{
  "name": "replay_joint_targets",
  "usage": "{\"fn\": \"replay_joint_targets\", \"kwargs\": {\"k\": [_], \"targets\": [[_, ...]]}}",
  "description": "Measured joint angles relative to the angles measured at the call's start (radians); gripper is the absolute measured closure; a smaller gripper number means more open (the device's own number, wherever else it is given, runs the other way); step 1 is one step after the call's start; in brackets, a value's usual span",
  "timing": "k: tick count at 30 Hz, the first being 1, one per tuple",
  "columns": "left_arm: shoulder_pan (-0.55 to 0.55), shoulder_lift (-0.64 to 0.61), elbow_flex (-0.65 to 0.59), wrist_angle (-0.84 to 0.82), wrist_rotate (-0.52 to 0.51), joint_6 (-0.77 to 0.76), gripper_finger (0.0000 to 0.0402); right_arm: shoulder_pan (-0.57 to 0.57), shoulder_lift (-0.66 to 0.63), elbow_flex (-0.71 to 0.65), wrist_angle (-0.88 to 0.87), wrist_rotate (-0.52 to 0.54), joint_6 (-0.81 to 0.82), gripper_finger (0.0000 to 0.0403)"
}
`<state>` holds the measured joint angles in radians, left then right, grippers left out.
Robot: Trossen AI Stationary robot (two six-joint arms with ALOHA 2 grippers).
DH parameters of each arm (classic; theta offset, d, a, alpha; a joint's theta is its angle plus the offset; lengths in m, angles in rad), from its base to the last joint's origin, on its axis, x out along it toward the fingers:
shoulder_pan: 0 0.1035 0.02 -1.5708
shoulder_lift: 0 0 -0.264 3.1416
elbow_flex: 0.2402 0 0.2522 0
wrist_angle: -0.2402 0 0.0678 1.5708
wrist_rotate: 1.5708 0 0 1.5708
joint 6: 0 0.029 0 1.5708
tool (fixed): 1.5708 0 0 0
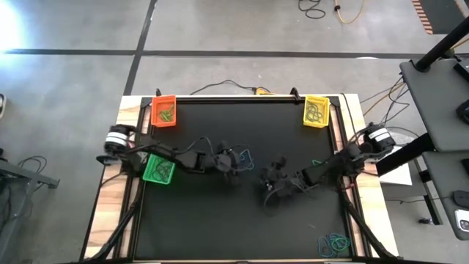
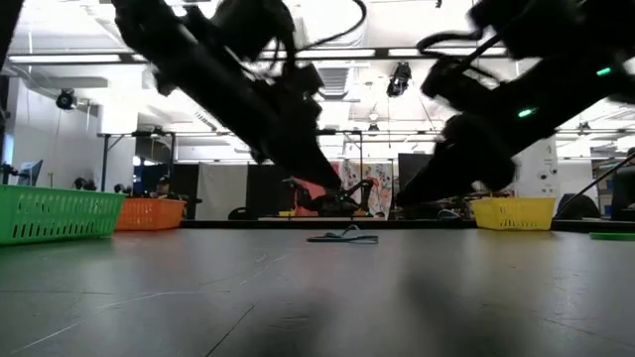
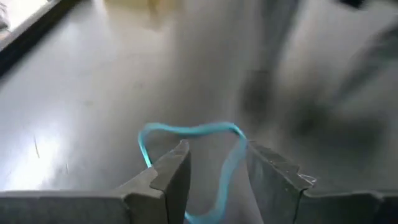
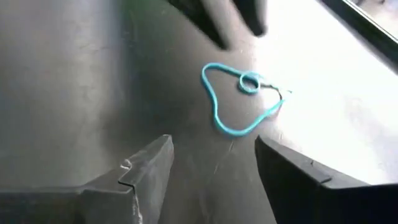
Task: Sort rubber bands into baskets
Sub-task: Put the bottom left blue rubber band into the yellow bin
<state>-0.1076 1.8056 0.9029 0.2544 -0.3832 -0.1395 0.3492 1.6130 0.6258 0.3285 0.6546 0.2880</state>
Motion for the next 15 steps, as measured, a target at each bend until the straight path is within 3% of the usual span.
{"fn": "replay_joint_targets", "kwargs": {"k": [4,12,15], "targets": [[-0.080,-0.080,-0.018,-0.103,-0.047,-0.079,0.0260,-0.090,0.071,0.000,0.155,-0.089,-0.060,0.0161],[-0.291,-0.167,-0.145,-0.072,-0.319,-0.203,0.0260,-0.210,0.214,0.007,0.293,-0.179,-0.065,0.0111],[-0.333,-0.169,-0.181,-0.045,-0.371,-0.261,0.0260,-0.233,0.264,0.022,0.337,-0.187,-0.048,0.0083]]}}
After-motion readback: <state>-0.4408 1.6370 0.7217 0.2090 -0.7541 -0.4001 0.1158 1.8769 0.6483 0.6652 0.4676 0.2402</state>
